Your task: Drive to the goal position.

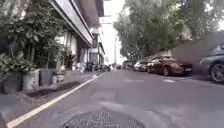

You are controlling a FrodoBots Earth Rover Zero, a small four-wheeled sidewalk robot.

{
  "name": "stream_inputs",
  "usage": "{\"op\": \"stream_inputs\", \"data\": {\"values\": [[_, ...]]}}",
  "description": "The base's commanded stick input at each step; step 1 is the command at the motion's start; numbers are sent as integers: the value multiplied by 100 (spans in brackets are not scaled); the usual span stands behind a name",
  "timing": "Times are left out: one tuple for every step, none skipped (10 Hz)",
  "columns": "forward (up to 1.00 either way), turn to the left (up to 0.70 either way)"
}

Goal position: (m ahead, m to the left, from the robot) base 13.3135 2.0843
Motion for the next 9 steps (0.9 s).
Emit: {"op": "stream_inputs", "data": {"values": [[70, 2], [70, 2], [70, 5], [70, 9], [70, 3], [70, 0], [70, 0], [70, 0], [70, 0]]}}
